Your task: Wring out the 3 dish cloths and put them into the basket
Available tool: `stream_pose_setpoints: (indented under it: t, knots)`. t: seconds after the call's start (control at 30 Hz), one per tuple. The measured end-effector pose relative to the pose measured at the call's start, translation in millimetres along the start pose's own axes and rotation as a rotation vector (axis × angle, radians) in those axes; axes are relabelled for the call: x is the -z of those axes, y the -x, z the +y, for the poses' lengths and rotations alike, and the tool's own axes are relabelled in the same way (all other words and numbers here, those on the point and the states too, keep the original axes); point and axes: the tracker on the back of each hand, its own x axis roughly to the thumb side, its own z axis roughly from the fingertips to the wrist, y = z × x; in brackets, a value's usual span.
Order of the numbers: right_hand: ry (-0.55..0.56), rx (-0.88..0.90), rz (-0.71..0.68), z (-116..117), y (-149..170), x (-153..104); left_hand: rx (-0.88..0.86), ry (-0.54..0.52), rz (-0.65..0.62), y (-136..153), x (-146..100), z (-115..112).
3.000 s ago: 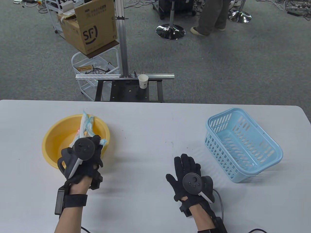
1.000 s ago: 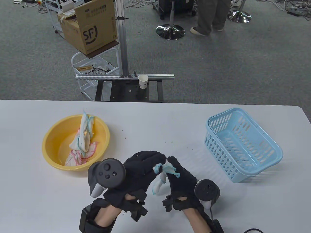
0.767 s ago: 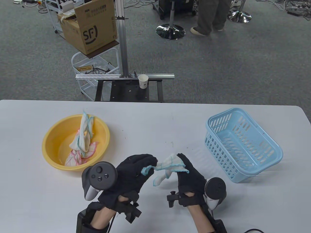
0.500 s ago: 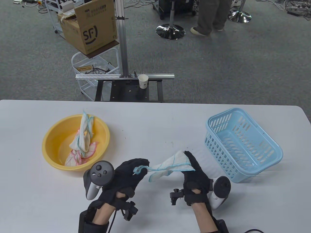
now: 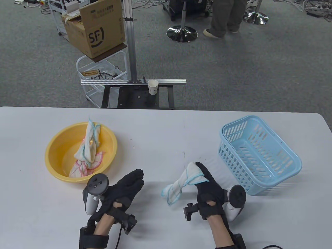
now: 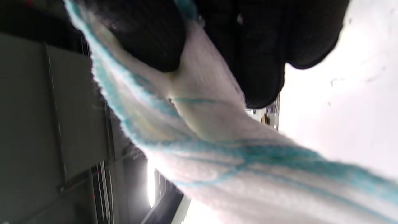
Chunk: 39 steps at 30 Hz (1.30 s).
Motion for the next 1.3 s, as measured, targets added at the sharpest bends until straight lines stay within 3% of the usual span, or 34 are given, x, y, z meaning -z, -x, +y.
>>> stream_pose_setpoints:
  t: [0.17, 0.23, 0.37, 0.5, 0.6, 0.7, 0.87, 0.97, 1.13, 1.3]
  knots:
    - [-0.171, -0.02, -0.007, 25.2, -0.9, -5.3, -0.034, 0.354, 0.054, -0.1, 9.6, -39.7]
    - [-0.211, -0.033, -0.018, 33.2, -1.7, -8.3, -0.054, 0.441, 0.077, 4.2, 13.5, -53.6]
    - [-0.24, -0.07, -0.044, 41.2, -3.0, -11.9, -0.192, 0.513, 0.103, 11.5, 19.7, -69.4]
    - [-0.228, -0.13, -0.086, 39.5, -6.9, -11.9, -0.348, 0.477, 0.131, 15.8, 21.0, -71.6]
    - [-0.258, -0.211, -0.125, 39.3, -10.5, -12.1, -0.35, 0.489, 0.155, 15.7, 20.0, -67.4]
    - [-0.351, -0.301, -0.134, 42.5, -13.7, -11.8, -0.187, 0.431, 0.179, 13.2, 18.3, -58.8]
    - [-0.453, -0.281, -0.028, 42.3, -6.6, -9.4, 0.161, 0.258, 0.131, -2.2, 12.8, -46.9]
    - [-0.484, -0.244, 0.049, 37.0, -0.6, -7.0, 0.21, 0.192, 0.099, -6.7, 9.5, -41.2]
    - [-0.47, -0.156, 0.112, 32.7, 4.3, -5.2, 0.189, 0.182, 0.066, -7.0, 7.5, -39.9]
    - [-0.382, -0.111, 0.138, 31.5, 9.8, -4.1, 0.361, 0.167, -0.037, -22.7, 3.8, -49.9]
